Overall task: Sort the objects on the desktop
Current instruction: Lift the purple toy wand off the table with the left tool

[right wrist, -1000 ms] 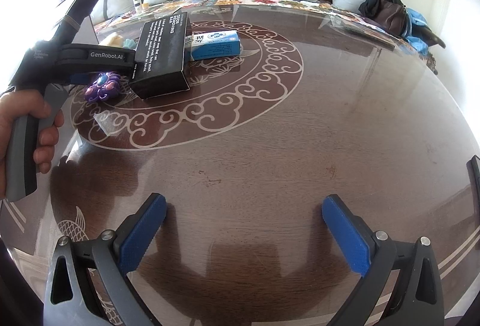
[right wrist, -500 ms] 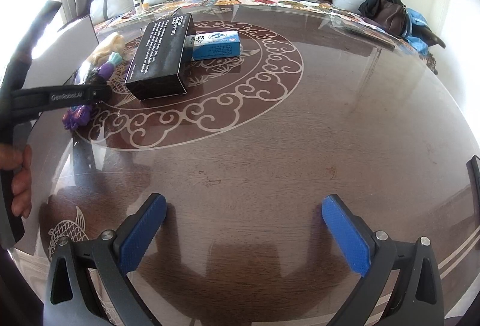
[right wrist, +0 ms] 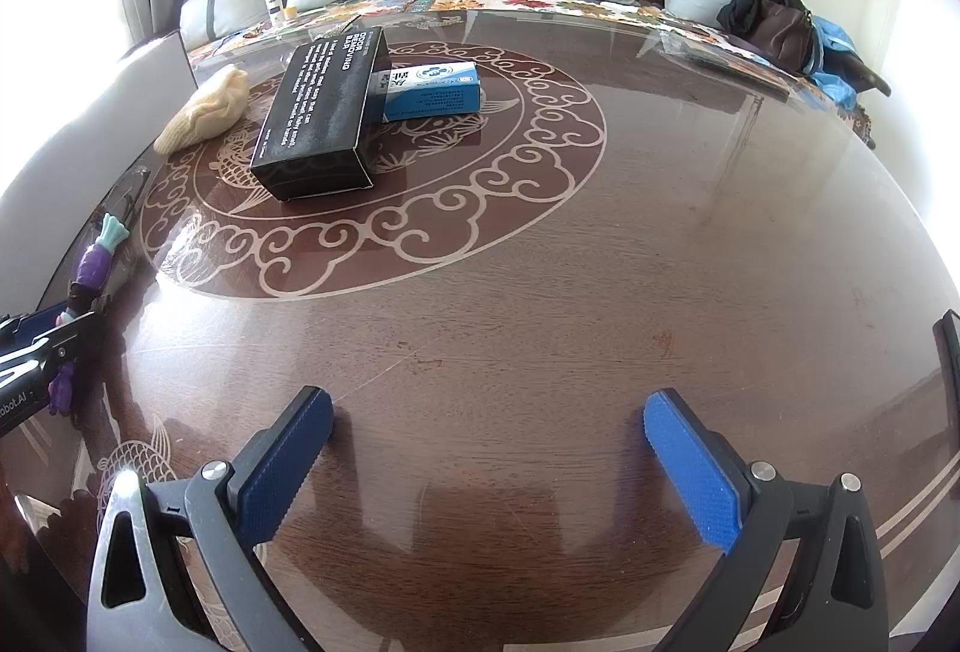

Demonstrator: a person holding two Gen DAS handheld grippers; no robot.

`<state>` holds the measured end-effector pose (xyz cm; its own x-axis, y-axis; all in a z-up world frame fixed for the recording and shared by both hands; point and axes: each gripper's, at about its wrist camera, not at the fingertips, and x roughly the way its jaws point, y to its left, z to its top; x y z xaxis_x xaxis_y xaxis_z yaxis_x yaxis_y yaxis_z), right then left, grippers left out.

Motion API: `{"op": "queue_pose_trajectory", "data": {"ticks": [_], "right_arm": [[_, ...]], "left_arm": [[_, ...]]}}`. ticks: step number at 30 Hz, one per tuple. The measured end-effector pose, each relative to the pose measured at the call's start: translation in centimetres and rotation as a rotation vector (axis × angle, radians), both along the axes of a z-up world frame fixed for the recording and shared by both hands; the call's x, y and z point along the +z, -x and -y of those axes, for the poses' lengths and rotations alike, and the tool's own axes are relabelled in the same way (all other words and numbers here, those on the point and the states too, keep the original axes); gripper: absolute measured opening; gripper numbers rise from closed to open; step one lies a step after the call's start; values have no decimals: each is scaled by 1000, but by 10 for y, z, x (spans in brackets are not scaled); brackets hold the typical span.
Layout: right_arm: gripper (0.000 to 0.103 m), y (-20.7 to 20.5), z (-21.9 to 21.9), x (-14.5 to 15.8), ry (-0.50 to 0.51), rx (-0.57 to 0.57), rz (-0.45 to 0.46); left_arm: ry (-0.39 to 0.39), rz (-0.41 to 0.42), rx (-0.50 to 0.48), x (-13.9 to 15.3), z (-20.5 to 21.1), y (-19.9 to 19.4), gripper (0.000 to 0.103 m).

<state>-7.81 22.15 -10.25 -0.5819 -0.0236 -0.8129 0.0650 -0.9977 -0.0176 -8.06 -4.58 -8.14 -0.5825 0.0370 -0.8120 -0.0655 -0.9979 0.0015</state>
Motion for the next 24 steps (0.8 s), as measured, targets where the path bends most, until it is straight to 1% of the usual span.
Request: {"op": "queue_pose_trajectory", "data": {"ticks": [4, 6, 7, 8, 12, 13, 15, 17, 18, 20, 24], "right_arm": [[103, 0, 0, 0, 0, 0, 0], [103, 0, 0, 0, 0, 0, 0], [103, 0, 0, 0, 0, 0, 0], [103, 0, 0, 0, 0, 0, 0], [103, 0, 0, 0, 0, 0, 0], [103, 0, 0, 0, 0, 0, 0], [103, 0, 0, 0, 0, 0, -1], [103, 0, 0, -1, 0, 0, -1], [103, 0, 0, -1, 0, 0, -1], [103, 0, 1, 0, -1, 1, 0], [103, 0, -1, 2, 6, 39, 18]], "left_arm": [[-6, 9, -7, 1, 0, 3, 45], [0, 19, -23, 1, -1, 4, 54], [10, 23, -23, 0, -1, 5, 62], [15, 26, -20, 0, 0, 6, 67], [-16, 39, 1, 0, 8, 13, 67], [-23, 42, 2, 0, 8, 15, 66], [-16, 42, -1, 1, 6, 20, 55], [-4, 39, -17, 3, 2, 21, 30], [-11, 41, -25, 3, 1, 20, 22], [-25, 42, -26, 4, 2, 15, 21], [-84, 28, -10, 3, 13, -6, 21]]}}
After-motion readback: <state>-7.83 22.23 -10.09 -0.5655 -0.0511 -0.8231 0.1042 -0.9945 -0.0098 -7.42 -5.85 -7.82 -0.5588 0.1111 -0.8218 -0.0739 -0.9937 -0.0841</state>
